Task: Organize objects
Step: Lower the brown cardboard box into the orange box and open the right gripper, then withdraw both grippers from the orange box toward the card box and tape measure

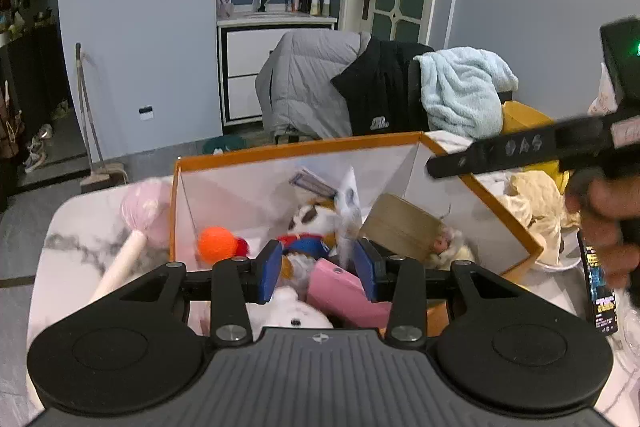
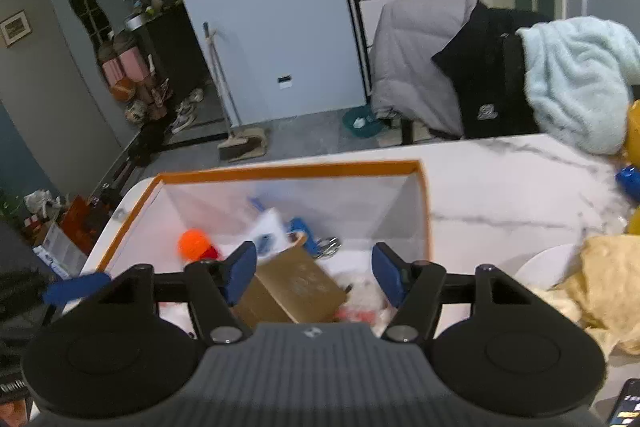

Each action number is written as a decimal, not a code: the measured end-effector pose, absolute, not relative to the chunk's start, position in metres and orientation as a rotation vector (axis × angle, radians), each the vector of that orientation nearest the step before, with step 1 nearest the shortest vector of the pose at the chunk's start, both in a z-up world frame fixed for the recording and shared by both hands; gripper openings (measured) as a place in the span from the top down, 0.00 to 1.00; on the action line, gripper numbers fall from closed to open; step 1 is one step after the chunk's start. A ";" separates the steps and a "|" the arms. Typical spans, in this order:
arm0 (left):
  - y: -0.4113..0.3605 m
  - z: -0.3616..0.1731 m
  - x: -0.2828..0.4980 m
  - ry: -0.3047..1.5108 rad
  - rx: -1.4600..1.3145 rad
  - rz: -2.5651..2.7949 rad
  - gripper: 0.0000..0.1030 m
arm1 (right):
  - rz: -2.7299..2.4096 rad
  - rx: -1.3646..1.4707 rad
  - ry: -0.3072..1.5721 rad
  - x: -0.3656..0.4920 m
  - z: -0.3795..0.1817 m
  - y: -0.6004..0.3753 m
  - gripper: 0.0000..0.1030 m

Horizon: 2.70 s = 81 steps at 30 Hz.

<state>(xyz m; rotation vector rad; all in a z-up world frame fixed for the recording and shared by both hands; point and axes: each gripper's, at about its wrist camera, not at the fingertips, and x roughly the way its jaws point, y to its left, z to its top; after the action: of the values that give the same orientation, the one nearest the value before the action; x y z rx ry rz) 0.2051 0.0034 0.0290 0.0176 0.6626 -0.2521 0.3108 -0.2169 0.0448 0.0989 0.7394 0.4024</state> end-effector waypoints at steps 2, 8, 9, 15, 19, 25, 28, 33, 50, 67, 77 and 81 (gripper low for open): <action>0.004 0.027 0.201 0.664 0.010 -0.260 0.54 | 0.410 0.091 0.747 0.310 0.047 -0.221 0.49; 0.001 0.023 0.186 0.664 -0.023 -0.293 0.54 | 0.430 0.008 0.768 0.290 0.049 -0.226 0.50; 0.000 0.022 0.183 0.662 -0.029 -0.297 0.54 | 0.430 -0.003 0.766 0.286 0.051 -0.228 0.50; -0.006 0.020 0.161 0.640 -0.092 -0.318 0.48 | 0.427 -0.041 0.751 0.250 0.066 -0.242 0.50; -0.022 0.019 0.152 0.638 -0.071 -0.332 0.46 | 0.421 -0.049 0.752 0.218 0.071 -0.253 0.50; -0.041 0.002 0.133 0.633 -0.124 -0.367 0.37 | 0.374 -0.007 0.753 0.168 0.066 -0.274 0.50; -0.053 -0.011 0.128 0.657 -0.121 -0.377 0.35 | 0.338 -0.010 0.730 0.150 0.063 -0.284 0.48; -0.070 -0.031 0.129 0.735 -0.162 -0.356 0.35 | 0.290 0.004 0.706 0.139 0.058 -0.303 0.42; -0.108 -0.058 0.119 0.795 -0.044 -0.424 0.24 | 0.296 -0.002 0.788 0.155 0.028 -0.318 0.38; -0.140 -0.073 0.115 0.801 0.097 -0.382 0.11 | 0.323 -0.030 0.821 0.160 0.015 -0.309 0.33; -0.162 -0.084 0.113 0.765 0.309 -0.275 0.08 | 0.324 -0.050 0.842 0.162 0.007 -0.304 0.32; -0.162 -0.086 0.115 0.770 0.326 -0.226 0.05 | 0.325 -0.052 0.846 0.163 0.004 -0.304 0.32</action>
<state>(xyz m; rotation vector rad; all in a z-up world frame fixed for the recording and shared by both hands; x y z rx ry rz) 0.1154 -0.1622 -0.0863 0.3264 0.7699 -0.2259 0.1631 -0.3038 0.0045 -0.0519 0.8457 0.3250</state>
